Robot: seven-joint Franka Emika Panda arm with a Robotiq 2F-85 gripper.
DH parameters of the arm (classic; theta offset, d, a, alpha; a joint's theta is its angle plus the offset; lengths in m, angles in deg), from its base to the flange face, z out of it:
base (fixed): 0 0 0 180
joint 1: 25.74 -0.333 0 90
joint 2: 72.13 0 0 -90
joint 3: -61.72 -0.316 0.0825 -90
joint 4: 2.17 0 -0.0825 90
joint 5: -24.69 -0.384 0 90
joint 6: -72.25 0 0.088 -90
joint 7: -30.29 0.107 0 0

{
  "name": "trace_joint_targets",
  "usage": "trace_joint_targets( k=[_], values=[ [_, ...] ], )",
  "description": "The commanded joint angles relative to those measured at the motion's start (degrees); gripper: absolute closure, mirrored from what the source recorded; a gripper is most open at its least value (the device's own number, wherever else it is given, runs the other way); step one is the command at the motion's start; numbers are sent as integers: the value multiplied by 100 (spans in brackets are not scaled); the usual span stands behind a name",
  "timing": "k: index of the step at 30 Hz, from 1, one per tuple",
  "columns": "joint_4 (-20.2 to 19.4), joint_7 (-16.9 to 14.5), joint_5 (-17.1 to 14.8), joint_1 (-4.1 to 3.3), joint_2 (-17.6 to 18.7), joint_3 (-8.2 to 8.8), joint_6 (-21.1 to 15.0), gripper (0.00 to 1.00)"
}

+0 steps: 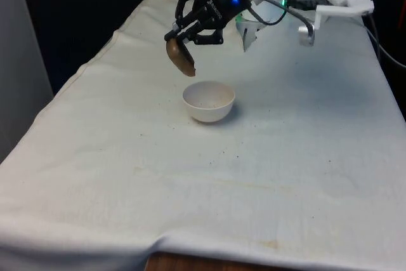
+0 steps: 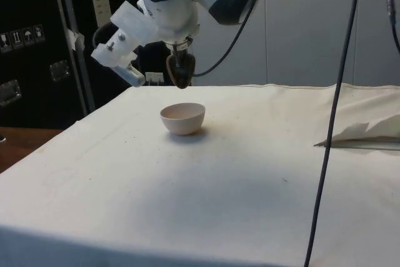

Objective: Pour the coffee beans from the cup into the bowl.

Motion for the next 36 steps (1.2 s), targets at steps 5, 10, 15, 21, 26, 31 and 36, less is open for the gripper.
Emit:
trace_joint_targets(
  k=[5, 10, 15, 21, 26, 31, 36],
  values=[
    [11, 258, 201, -29, 29, -103, 321, 100],
    [6, 361, 286, -29, 17, -223, 642, 100],
    [6, 418, 332, -29, 11, -304, 854, 100],
    [-6, 510, 390, -29, 0, -441, 1180, 100],
    [17, 533, 372, 0, 11, -567, 1381, 100],
    [6, 636, 395, -34, 6, -728, 1684, 100],
    [23, 728, 395, -34, 29, -882, 1925, 100]
  ],
)
